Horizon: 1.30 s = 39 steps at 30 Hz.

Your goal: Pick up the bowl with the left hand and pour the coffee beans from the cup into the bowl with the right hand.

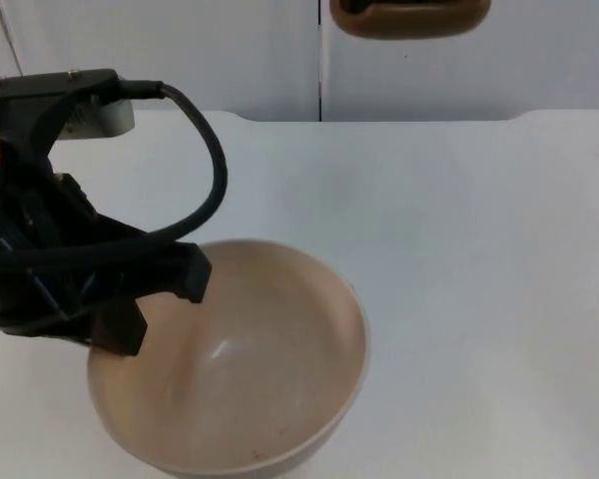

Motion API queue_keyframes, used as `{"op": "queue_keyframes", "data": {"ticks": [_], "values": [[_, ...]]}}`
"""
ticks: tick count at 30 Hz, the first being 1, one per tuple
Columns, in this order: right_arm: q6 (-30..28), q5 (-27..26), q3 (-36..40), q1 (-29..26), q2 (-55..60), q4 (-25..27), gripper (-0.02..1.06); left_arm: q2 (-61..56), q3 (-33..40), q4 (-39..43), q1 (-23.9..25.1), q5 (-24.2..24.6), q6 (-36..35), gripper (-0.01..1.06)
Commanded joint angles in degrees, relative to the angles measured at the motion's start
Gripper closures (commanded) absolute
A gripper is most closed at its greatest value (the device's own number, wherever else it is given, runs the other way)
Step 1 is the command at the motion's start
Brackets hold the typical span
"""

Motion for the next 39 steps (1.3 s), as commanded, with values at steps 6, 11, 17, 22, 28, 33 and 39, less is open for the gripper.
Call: {"op": "queue_keyframes", "data": {"ticks": [6,11,17,22,28,33,39], "values": [[-1.1,0.0,-0.2,5.4,-0.9,-2.5,1.04,-0.6,0.2,-0.2,-0.2,-0.3,-0.5,1.05],[-1.1,0.0,-0.2,8.9,-0.9,-4.3,1.04,-0.6,0.2,-0.2,-0.2,-0.3,-0.5,1.05],[-1.5,0.0,3.9,11.6,-2.2,-5.0,1.04,-0.6,0.2,-0.1,-0.2,-0.3,-0.5,1.05],[-1.5,0.0,11.5,12.7,-5.6,-5.4,1.04,-0.6,0.2,-0.1,-0.2,-0.3,-0.5,1.05],[-1.5,0.0,14.1,15.0,-7.2,-6.4,1.04,-0.6,0.2,-0.1,-0.2,-0.3,-0.5,1.05],[1.5,0.0,14.1,18.9,-7.2,-12.1,1.04,-0.6,0.2,-0.1,-0.2,-0.3,-0.5,1.05],[3.7,0.0,14.1,22.6,-7.2,-18.3,1.04,-0.6,0.2,-0.2,-0.2,-0.3,-0.5,1.05]]}}
